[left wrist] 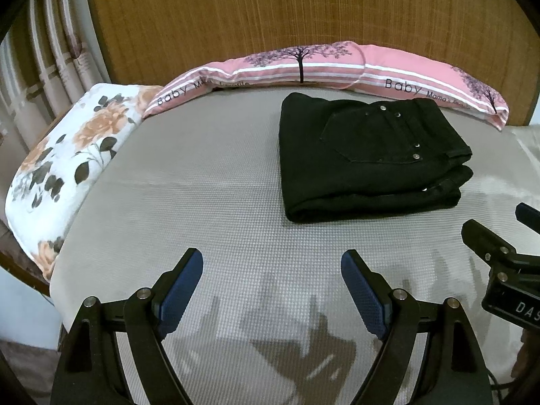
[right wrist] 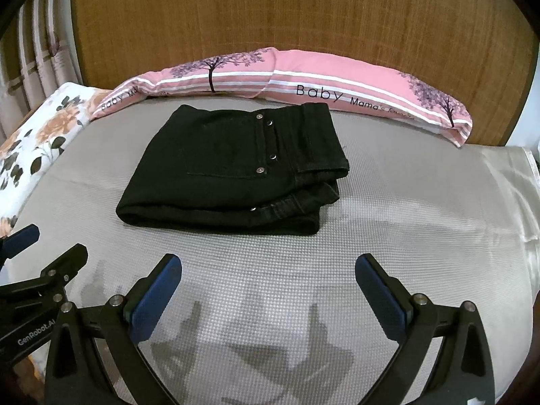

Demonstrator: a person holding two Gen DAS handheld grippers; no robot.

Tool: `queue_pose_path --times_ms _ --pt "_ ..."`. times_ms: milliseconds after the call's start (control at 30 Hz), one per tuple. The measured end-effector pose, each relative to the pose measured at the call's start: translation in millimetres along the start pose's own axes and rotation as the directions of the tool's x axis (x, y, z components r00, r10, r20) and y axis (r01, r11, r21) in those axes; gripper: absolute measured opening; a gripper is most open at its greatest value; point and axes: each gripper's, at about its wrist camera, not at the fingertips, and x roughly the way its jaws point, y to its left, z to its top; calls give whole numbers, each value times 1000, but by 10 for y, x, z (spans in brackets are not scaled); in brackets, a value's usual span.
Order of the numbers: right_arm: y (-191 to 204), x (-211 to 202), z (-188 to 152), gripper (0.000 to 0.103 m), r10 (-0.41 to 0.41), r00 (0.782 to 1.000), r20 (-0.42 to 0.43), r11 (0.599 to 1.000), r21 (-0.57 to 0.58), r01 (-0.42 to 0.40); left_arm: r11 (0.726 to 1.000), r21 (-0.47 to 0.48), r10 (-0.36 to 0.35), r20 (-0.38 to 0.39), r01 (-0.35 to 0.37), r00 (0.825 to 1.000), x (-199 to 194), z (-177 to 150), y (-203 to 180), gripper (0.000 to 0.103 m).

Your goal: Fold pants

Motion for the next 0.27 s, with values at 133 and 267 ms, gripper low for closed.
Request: queue_pose_path --times_ms 133,267 --pt "-13 23 8 102 0 1000 -3 1000 2 0 1000 2 -13 -4 13 1000 34 14 1 84" --pt "-29 40 22 102 1 1000 -6 1000 4 -1 1000 1 -24 -4 24 1000 47 35 4 84"
